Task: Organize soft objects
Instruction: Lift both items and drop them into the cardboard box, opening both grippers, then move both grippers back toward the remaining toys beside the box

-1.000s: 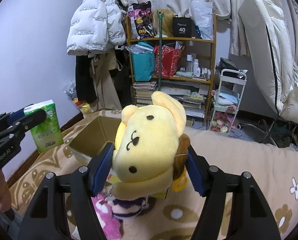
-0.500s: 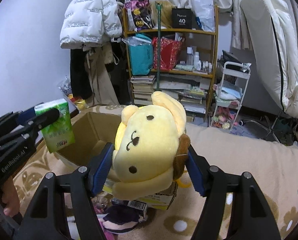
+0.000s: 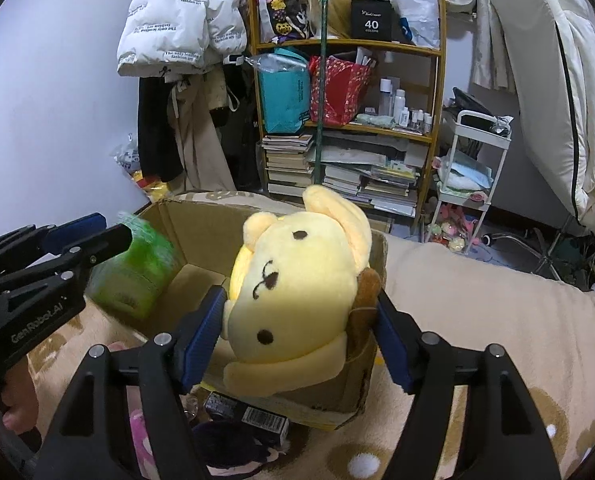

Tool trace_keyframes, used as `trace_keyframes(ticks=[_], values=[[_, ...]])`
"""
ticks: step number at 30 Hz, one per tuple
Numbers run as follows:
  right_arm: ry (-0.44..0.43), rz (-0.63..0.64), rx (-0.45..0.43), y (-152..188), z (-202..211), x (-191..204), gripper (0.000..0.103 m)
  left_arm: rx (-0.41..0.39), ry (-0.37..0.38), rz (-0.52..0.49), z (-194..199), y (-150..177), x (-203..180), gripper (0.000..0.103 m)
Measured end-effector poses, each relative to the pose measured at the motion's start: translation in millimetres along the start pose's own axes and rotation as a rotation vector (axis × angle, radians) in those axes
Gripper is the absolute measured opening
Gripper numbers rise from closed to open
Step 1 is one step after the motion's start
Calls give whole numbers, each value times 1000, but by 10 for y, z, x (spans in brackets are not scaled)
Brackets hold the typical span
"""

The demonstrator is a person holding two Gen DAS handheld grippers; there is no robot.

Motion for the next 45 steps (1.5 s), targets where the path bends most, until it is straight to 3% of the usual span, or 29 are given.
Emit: trace_keyframes(ticks=[5, 7, 11, 14, 22, 25, 37, 45], values=[[-3, -4, 4, 16, -2, 4, 80, 26, -10, -29, -13, 47, -22, 39], [0, -4, 4, 7, -4, 3, 81, 27, -28, -43, 6, 55, -20, 50], [-5, 3, 0, 17, 13, 19, 84, 16, -19, -29, 66, 23, 3, 57], [-2, 14, -17, 27, 59, 46, 96, 10, -32, -22, 114, 9, 36, 66], [-1, 42, -41, 63, 280, 168, 103, -11, -31, -6, 390, 11, 141, 93], [1, 63, -58, 44, 397, 248, 103, -35, -57, 9, 559, 16, 229, 98], [-17, 112, -74, 188, 786, 488, 103, 18, -88, 41, 1063, 340, 495, 99], [-24, 131, -60, 399, 989, 551, 103, 43, -102, 49, 1330, 512, 446, 99]])
Point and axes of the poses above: each gripper's, at about its wrist camera, not at the fingertips, and z roughly against the way its jaws point, x to its left, y to its underside, the point moved 6 cm from there along -z, roughly the way its jaws point, and after that the axes turned 6 degrees about -z, right-handed, at the moved point
